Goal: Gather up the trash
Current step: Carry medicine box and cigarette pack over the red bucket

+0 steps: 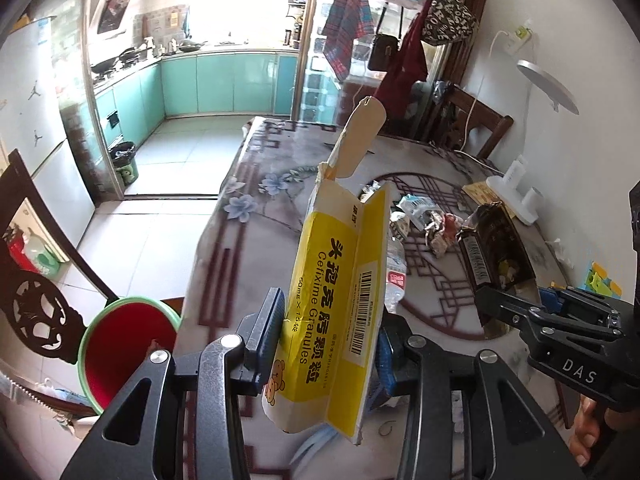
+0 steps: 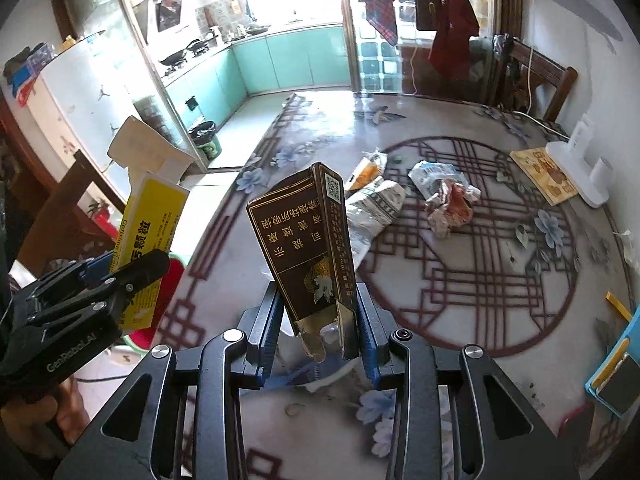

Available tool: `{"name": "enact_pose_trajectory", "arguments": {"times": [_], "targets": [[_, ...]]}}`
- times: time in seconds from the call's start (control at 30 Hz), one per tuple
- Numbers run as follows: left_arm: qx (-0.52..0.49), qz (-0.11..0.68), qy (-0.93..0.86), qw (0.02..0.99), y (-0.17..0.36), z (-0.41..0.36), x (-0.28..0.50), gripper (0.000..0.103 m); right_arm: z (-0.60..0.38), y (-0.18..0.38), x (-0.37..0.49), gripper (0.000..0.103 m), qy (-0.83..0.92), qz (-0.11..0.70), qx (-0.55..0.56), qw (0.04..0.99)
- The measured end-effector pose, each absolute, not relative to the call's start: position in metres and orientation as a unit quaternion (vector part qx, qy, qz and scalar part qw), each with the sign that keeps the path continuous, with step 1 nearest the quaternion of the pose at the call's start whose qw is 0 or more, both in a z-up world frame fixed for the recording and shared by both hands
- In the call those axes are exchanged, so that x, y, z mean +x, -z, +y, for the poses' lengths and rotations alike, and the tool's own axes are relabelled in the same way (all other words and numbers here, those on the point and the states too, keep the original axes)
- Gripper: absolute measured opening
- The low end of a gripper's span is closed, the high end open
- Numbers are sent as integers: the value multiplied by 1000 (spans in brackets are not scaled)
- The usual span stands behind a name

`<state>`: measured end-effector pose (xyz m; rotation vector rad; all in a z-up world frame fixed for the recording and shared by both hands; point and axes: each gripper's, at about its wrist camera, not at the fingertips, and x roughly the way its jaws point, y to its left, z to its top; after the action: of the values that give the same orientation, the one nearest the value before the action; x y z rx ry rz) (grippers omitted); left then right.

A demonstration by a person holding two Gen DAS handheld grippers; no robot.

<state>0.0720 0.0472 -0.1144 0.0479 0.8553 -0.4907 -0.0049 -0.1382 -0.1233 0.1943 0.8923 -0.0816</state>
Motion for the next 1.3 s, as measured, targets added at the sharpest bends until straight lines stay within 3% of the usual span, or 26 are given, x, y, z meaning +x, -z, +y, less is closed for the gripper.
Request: {"name": "enact_pose_trajectory", "arguments": {"times": [1.3], "targets": [[-32,439,134,888,142,180,131,40,-35,135,64,34,-29,453,48,890]]}}
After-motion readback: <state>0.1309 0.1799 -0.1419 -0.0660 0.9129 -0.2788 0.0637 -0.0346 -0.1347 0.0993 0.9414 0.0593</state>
